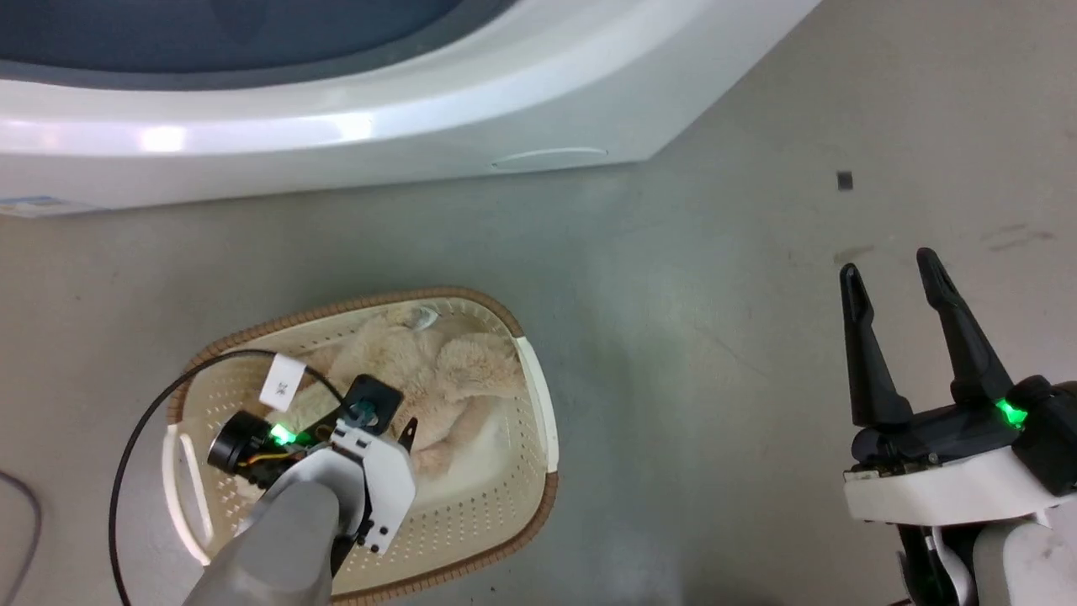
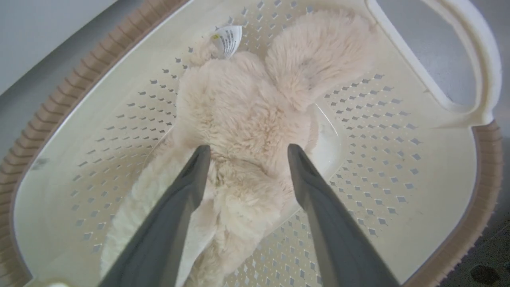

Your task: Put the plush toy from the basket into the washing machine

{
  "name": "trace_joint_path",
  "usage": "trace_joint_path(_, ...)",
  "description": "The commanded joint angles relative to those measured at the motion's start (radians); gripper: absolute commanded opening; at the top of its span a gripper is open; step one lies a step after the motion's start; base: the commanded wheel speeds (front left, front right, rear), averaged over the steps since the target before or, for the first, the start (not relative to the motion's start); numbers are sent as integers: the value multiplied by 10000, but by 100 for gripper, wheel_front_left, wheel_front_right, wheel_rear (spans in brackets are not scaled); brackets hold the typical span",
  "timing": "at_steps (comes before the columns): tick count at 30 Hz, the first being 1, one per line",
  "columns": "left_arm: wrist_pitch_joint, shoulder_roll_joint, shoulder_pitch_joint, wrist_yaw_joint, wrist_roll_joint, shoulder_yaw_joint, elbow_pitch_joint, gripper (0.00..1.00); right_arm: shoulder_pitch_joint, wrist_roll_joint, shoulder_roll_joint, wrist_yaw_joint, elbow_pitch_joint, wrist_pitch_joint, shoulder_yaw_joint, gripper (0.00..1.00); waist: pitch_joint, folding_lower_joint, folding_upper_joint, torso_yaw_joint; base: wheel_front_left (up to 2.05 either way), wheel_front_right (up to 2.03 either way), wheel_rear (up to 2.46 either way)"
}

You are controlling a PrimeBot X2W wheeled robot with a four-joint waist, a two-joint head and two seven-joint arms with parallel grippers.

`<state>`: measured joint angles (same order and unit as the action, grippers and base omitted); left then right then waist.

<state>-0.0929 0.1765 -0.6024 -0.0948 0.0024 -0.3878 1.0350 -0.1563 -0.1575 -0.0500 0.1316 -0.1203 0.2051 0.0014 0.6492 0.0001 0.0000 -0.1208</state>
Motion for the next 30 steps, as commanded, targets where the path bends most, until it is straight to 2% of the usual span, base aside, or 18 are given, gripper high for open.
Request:
trace_joint_path(1, 4, 35, -420, -73, -4, -162, 332, 100, -200, -99, -2, -8, -96, 121, -12, 100, 336, -1, 0, -100, 0, 0, 0)
trace_joint_path(6, 8, 32, -1065, -124, 12, -521, 851, 100, -318, -226, -2, -8, -196, 225, 113, 100, 869, -1, 0, -153, 0, 0, 0)
trace_joint_path(11, 370, 222, -1627, 146, 108, -862, 1368, 100, -315, -313, -2, -9, -440, 328, 592, 100, 1382, -1, 0, -271, 0, 0, 0)
trace_joint_path(19, 742, 427, -2257, 265, 68, -1243, 2093, 100, -411, -472, -2, -9, -605, 474, 632, 100, 2057, -1, 0, -471, 0, 0, 0)
trace_joint_path(26, 746, 375, -2613, 289, -83, -1504, 2555, 100, -450, -367, -2, -9, -735, 567, 597, 100, 2487, -1, 0, -541, 0, 0, 0)
trace_joint_path(27, 781, 350, -2581, 251, -123, -1506, 2556, 47, -435, -377, -2, -9, -694, 567, 608, 100, 2466, -1, 0, -542, 0, 0, 0)
trace_joint_path(28, 784, 338, -2544, 209, -141, -1531, 2556, 0, -423, -396, -2, -9, -640, 567, 640, 100, 2437, -1, 0, -553, 0, 0, 0)
trace_joint_path(30, 811, 343, -2509, 193, -152, -1554, 2556, 0, -418, -398, -2, -9, -606, 567, 667, 100, 2410, -1, 0, -563, 0, 0, 0)
